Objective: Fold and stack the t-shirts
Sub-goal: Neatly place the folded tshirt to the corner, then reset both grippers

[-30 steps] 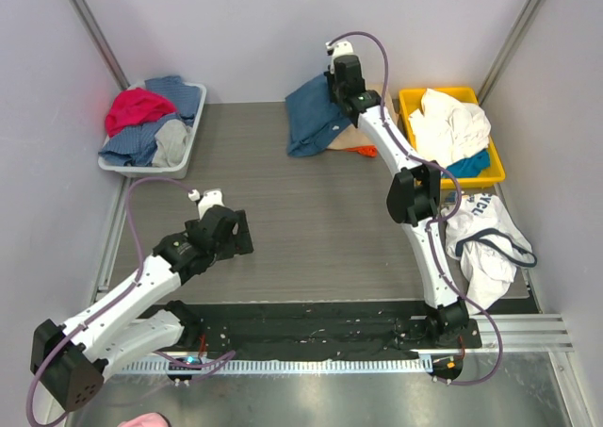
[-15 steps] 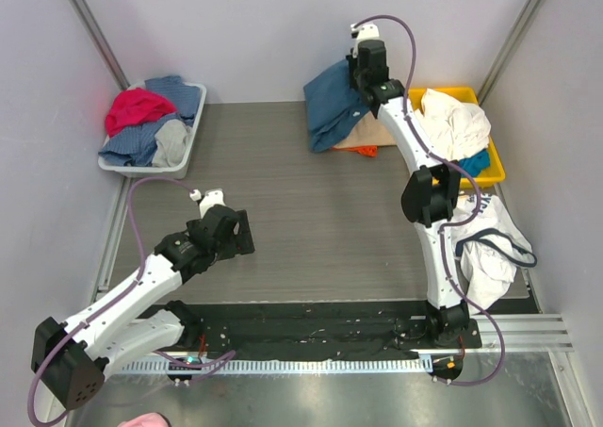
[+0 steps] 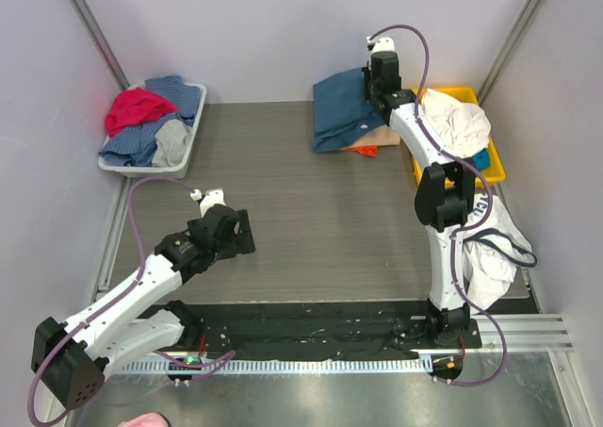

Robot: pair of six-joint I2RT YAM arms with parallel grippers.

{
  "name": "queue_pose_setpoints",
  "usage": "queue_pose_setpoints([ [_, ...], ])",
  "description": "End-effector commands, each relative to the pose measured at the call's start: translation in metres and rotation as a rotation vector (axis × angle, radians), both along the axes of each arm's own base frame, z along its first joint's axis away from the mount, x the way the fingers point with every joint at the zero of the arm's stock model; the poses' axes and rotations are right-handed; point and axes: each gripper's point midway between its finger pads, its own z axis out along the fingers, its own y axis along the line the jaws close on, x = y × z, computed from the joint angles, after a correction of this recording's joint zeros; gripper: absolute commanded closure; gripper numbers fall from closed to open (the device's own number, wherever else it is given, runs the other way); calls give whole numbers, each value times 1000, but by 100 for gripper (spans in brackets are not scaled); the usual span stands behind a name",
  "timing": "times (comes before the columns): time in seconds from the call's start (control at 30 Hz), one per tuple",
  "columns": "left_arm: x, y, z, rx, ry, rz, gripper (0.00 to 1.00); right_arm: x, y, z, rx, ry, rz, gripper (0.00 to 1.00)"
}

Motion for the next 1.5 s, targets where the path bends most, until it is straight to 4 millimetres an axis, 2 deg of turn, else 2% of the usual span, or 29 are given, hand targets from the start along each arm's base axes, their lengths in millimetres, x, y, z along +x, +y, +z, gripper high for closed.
queue_pose_setpoints([
  [0.0, 6, -5, 3, -33, -22, 6, 1, -7, -22, 55, 28, -142, -79, 99],
  [0.03, 6, -5, 3, -33, -20, 7, 0, -7, -25, 44, 21, -123, -89, 99],
  [0.2, 4, -4, 2, -25, -17, 7, 0, -3, -46, 18, 19, -83, -138, 99],
  [0.57, 7, -6, 2, -25, -13, 5, 0, 2, -74, -15, 3, -29, -196, 99],
  [0.6, 6, -6, 1, -23, -11, 5, 0, 2, -74, -17, 4, -23, -195, 95],
  [0.63, 7, -6, 1, -23, -10, 3, 0, 1, -75, -21, 0, -6, -197, 84],
  [0.67, 7, -7, 1, -26, -9, 4, 0, 2, -76, -28, -3, 11, -196, 70],
  [0.7, 7, -7, 1, -27, -10, 4, 0, 4, -76, -26, -5, 7, -205, 40],
  [0.73, 7, -7, 1, -26, -10, 3, 0, 2, -79, -31, -15, 28, -216, 29],
  [0.8, 7, -7, 0, -26, -8, 2, 0, 3, -82, -32, -26, 30, -240, 13],
  [0.87, 7, -7, 0, -25, -7, 2, 0, 1, -89, -27, -36, 21, -270, 7],
  [0.9, 7, -7, 0, -24, -7, 1, 0, 0, -89, -18, -32, 6, -272, 6],
  [1.07, 9, -9, 1, -25, -12, -4, 0, -7, -88, 10, -15, -32, -259, 4],
  [1.1, 10, -9, 1, -23, -13, -5, 0, -10, -85, 8, 7, -27, -260, 4],
  [1.13, 12, -10, 4, -24, -22, -10, 0, -15, -85, 22, 26, -45, -255, 3],
  [1.17, 13, -11, 4, -20, -22, -15, 0, -18, -78, 24, 66, -44, -229, 4],
  [1.2, 15, -12, 7, -21, -30, -19, 0, -24, -75, 18, 83, -26, -217, 3],
  [1.23, 18, -14, 10, -18, -39, -31, 0, -30, -72, 29, 115, -40, -203, 4],
  [1.27, 20, -15, 12, -16, -46, -38, 0, -35, -64, 33, 146, -37, -167, 3],
  [1.3, 24, -18, 16, -19, -58, -43, 0, -43, -59, 20, 185, -3, -155, 3],
  [1.33, 26, -18, 18, -9, -65, -56, 0, -54, -53, 35, 216, -21, -129, 3],
  [1.37, 29, -19, 21, -6, -71, -60, 0, -62, -44, 37, 243, -14, -92, 1],
  [1.4, 33, -22, 28, -8, -87, -63, 0, -72, -38, 18, 272, 18, -89, 1],
  [1.43, 35, -23, 30, -5, -95, -69, 0, -82, -29, 21, 284, 12, -68, 0],
  [1.47, 38, -23, 34, -1, -106, -77, 0, -103, -25, 16, 290, 28, -58, 0],
])
